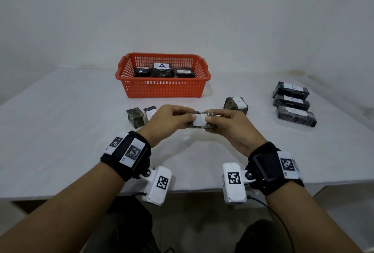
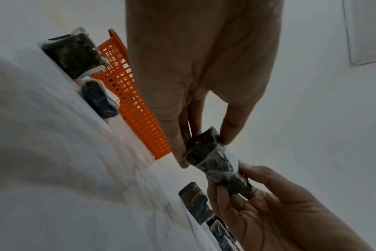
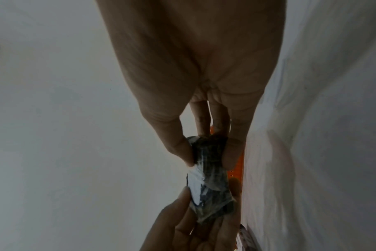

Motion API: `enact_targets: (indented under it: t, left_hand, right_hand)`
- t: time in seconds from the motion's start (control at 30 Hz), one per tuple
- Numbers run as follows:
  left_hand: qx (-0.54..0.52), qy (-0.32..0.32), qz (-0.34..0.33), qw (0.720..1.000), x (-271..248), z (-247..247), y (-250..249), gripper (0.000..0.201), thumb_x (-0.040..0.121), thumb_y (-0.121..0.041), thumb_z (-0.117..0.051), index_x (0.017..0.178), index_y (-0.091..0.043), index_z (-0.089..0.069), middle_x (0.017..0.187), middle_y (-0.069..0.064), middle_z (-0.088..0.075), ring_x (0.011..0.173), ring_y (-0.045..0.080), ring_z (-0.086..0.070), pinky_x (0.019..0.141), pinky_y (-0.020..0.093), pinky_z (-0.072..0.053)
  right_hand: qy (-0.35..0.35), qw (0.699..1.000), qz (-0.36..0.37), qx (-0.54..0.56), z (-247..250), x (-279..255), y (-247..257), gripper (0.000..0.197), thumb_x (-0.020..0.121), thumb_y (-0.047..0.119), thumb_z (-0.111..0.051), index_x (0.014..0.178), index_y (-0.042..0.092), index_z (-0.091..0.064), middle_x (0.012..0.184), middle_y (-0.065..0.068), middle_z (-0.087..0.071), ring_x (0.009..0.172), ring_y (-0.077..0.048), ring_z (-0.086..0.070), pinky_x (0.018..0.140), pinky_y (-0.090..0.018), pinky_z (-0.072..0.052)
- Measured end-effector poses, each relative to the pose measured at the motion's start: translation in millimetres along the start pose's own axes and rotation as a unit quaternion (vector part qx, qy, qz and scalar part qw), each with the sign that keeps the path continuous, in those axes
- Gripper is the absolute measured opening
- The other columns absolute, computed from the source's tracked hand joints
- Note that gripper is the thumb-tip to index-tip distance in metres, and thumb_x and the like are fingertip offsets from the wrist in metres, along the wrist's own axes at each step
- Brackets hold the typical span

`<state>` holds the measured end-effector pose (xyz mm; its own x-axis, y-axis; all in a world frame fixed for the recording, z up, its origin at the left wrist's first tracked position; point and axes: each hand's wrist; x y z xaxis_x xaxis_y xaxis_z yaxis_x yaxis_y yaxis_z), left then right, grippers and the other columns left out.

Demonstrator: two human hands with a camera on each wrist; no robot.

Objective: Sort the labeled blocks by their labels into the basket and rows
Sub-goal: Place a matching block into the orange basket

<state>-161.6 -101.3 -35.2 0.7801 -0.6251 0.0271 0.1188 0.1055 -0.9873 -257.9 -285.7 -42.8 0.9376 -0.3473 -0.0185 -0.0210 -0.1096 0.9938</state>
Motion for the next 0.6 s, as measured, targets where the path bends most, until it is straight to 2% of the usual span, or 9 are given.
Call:
enact_targets:
  t: [0.13,0.2,0.27,0.33,0.4,0.5,0.6]
  left_hand:
    - [0.025,-0.021,-0.015,0.999,-0.5,0.0,0.0,0.02,0.094,-0.007,-0.072,0.112,-0.002,-0.079,0.103,0.011,-0.08,0.093,0.018,-0.077,0.078,0.014,-0.059]
    - [0.035,-0.03,-0.02,0.999,-1.4,0.4,-0.8,0.017,0.091,-0.007,-0.074,0.108,-0.005,-0.08,0.1,0.009,-0.081,0.086,0.011,-0.076,0.074,0.011,-0.056]
    - [0.027,-0.021,-0.019,0.999,-2.3,0.5,-1.7,0.019,0.091,-0.012,-0.077,0.109,-0.007,-0.08,0.101,0.007,-0.081,0.088,0.01,-0.076,0.078,0.013,-0.058]
    - [-0.001,-0.004,-0.011,1.0,-4.0,-0.1,-2.5,0.024,0.091,-0.016,-0.077,0.113,-0.006,-0.079,0.106,0.007,-0.08,0.096,0.014,-0.076,0.084,0.019,-0.06]
    - [-0.027,0.01,0.001,1.0,-4.3,-1.2,-2.5,0.027,0.095,-0.018,-0.074,0.117,-0.003,-0.076,0.111,0.009,-0.079,0.104,0.019,-0.076,0.087,0.024,-0.062]
    - [-0.033,-0.004,-0.001,0.999,-3.9,-1.6,-3.1,0.025,0.096,-0.014,-0.071,0.115,0.002,-0.075,0.109,0.015,-0.079,0.102,0.028,-0.076,0.084,0.025,-0.062]
    - [-0.037,-0.013,-0.009,0.999,-2.6,-0.2,-1.7,0.024,0.096,-0.011,-0.071,0.114,0.004,-0.076,0.107,0.016,-0.079,0.101,0.029,-0.076,0.081,0.024,-0.062]
  right_hand:
    - [0.003,1.0,-0.003,0.003,-0.8,-0.4,0.1,0.021,0.095,0.003,-0.067,0.112,-0.007,-0.073,0.109,-0.023,-0.075,0.094,-0.027,-0.072,0.08,-0.033,-0.062]
    - [-0.006,1.0,0.0,-0.002,-1.4,-0.6,0.3,0.019,0.097,0.005,-0.064,0.11,-0.005,-0.074,0.111,-0.023,-0.075,0.095,-0.028,-0.073,0.082,-0.036,-0.063]
    - [-0.02,1.0,0.011,-0.017,-0.9,-0.6,0.3,0.017,0.099,0.003,-0.061,0.107,-0.003,-0.075,0.107,-0.021,-0.076,0.095,-0.028,-0.073,0.08,-0.035,-0.063]
    - [-0.028,0.999,0.019,-0.016,0.0,-0.7,0.4,0.016,0.099,0.002,-0.06,0.104,-0.002,-0.075,0.103,-0.019,-0.076,0.094,-0.028,-0.073,0.076,-0.032,-0.063]
    - [-0.028,0.999,0.018,-0.006,0.7,-0.6,1.1,0.016,0.099,0.002,-0.06,0.105,-0.004,-0.074,0.105,-0.022,-0.075,0.095,-0.029,-0.072,0.077,-0.034,-0.063]
    - [0.009,1.0,0.005,0.026,2.1,-2.5,3.7,0.018,0.098,0.002,-0.061,0.111,-0.005,-0.072,0.107,-0.021,-0.075,0.096,-0.028,-0.072,0.086,-0.036,-0.062]
    - [0.038,0.999,0.009,0.032,2.7,-4.4,3.3,0.023,0.096,-0.004,-0.06,0.117,-0.009,-0.069,0.111,-0.023,-0.074,0.096,-0.026,-0.074,0.088,-0.032,-0.061]
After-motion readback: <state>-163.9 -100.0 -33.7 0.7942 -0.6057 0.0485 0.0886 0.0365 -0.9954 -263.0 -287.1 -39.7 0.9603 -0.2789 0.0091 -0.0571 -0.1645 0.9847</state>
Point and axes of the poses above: each hand's wrist, its own x-axis towards the middle knuckle, its own z-axis out of the back of the hand, y = z × x
